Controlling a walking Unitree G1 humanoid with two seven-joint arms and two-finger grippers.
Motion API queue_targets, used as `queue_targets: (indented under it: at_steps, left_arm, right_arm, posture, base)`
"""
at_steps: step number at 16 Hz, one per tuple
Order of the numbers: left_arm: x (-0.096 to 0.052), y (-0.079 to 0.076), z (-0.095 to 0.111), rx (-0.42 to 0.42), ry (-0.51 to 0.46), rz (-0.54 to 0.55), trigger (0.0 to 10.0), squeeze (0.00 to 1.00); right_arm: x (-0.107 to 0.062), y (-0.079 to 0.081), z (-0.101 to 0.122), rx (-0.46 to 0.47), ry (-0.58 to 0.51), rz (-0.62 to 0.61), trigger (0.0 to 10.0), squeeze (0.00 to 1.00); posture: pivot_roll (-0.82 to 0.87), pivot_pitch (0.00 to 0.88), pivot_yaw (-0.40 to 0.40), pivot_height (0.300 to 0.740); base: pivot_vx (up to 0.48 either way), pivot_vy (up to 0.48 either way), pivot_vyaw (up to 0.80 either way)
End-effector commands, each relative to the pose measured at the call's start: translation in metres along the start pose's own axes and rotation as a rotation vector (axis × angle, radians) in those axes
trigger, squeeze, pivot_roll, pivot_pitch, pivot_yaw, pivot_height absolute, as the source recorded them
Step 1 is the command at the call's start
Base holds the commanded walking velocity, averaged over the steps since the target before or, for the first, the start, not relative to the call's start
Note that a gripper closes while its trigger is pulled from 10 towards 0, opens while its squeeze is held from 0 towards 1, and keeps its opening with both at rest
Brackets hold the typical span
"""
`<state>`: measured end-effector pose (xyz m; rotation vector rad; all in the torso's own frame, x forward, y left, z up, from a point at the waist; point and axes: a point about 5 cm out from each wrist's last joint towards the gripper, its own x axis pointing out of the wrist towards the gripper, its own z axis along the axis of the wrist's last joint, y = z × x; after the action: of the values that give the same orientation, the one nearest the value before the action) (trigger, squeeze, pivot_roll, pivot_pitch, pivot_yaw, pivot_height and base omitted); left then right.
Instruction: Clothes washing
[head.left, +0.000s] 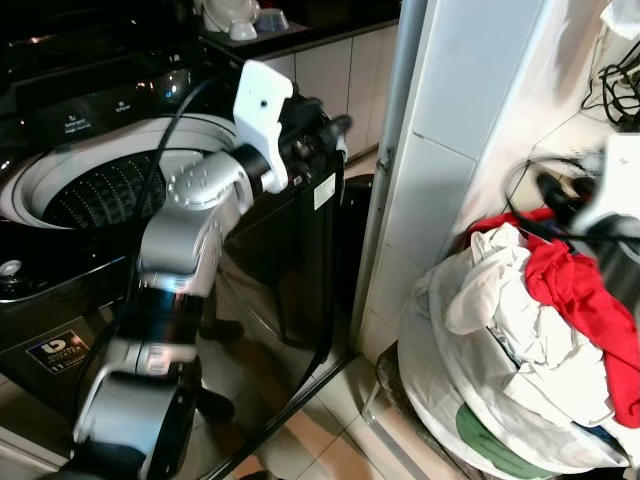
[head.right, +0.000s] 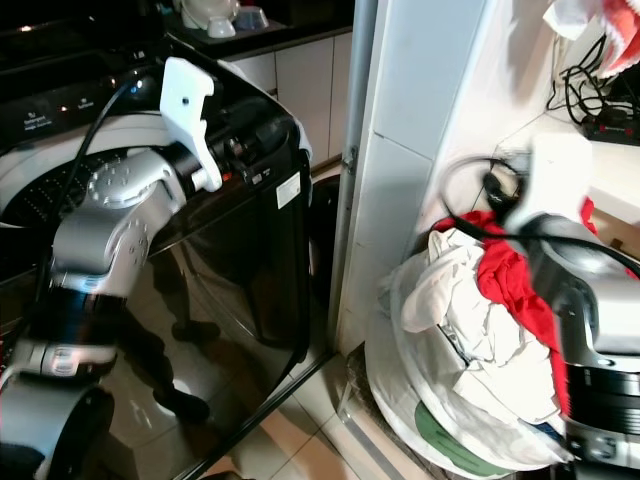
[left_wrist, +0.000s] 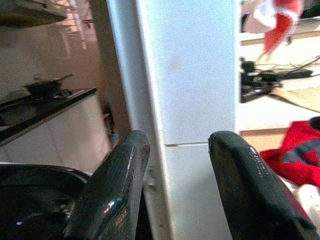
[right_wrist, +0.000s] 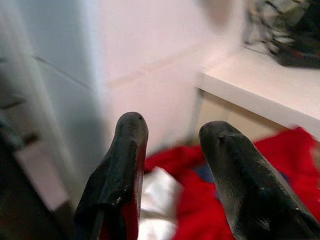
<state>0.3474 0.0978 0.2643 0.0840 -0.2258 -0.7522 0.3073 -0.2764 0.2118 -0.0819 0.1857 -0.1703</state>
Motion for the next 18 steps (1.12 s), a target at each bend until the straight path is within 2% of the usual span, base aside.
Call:
queue_targets:
  at_steps: [1,5,6,9,10,11,12,13,14,17,18]
  left_arm:
    - [-0.003,-0.007,0.0,0.021,0.02,-0.043,10.0,0.0]
    - [-0.012,-0.019,-0.007,0.025,0.046,-0.081,10.0,0.0]
    - [-0.016,-0.027,-0.006,0.001,0.027,-0.104,10.0,0.0]
    - [-0.016,-0.03,-0.005,-0.074,-0.026,-0.093,10.0,0.0]
    - [-0.017,-0.029,-0.004,-0.094,-0.046,-0.06,10.0,0.0]
    - [-0.018,-0.029,-0.003,-0.11,-0.092,-0.036,10.0,0.0]
    - [-0.018,-0.03,-0.005,-0.12,-0.062,-0.063,10.0,0.0]
    - [-0.02,-0.033,-0.005,-0.128,-0.048,-0.108,10.0,0.0]
    - [-0.023,-0.037,-0.005,-0.108,-0.044,-0.137,10.0,0.0]
    - [-0.034,-0.06,-0.007,-0.116,-0.019,-0.354,10.0,0.0]
    - [-0.035,-0.063,-0.008,-0.119,-0.011,-0.377,10.0,0.0]
  right_arm:
    - [-0.001,-0.018,-0.003,-0.024,0.009,-0.06,10.0,1.0]
    - [0.0,-0.038,-0.02,-0.029,0.081,-0.125,10.0,1.0]
    - [0.0,-0.045,-0.031,-0.02,0.117,-0.144,10.0,1.0]
    - [-0.003,-0.047,-0.049,0.004,0.209,-0.135,10.0,1.0]
    - [-0.004,-0.048,-0.059,0.011,0.256,-0.155,10.0,1.0]
    - [-0.005,-0.053,-0.073,0.007,0.314,-0.205,10.0,0.35]
    - [-0.006,-0.055,-0.078,-0.015,0.335,-0.224,10.0,0.0]
    - [-0.006,-0.059,-0.087,-0.033,0.373,-0.254,10.0,0.0]
    - [-0.008,-0.061,-0.097,-0.012,0.405,-0.269,10.0,0.0]
    - [-0.011,-0.062,-0.119,0.009,0.471,-0.273,10.0,0.0]
    - [-0.011,-0.061,-0.121,0.019,0.477,-0.272,10.0,0.0]
  posture:
    - [-0.08,0.0,0.035,0.74]
    - [-0.08,0.0,0.027,0.74]
    - [-0.09,0.0,0.035,0.74]
    - [-0.09,0.0,0.037,0.74]
    - [-0.09,0.0,0.038,0.74]
    - [-0.09,0.0,0.038,0.74]
    - [-0.09,0.0,0.038,0.74]
    - [-0.09,0.0,0.038,0.74]
    - [-0.09,0.0,0.038,0.74]
    - [-0.08,0.0,0.033,0.74]
    - [-0.08,0.0,0.033,0.74]
  base:
    - [0.0,0.0,0.0]
    - [0.0,0.0,0.0]
    - [0.0,0.0,0.0]
    - [0.0,0.0,0.0]
    - [0.0,0.0,0.0]
    - [0.0,0.0,0.0]
    - [0.0,0.0,0.0]
    - [0.0,0.0,0.0]
    - [0.0,0.0,0.0]
    - [0.0,0.0,0.0]
    - [0.0,0.0,0.0]
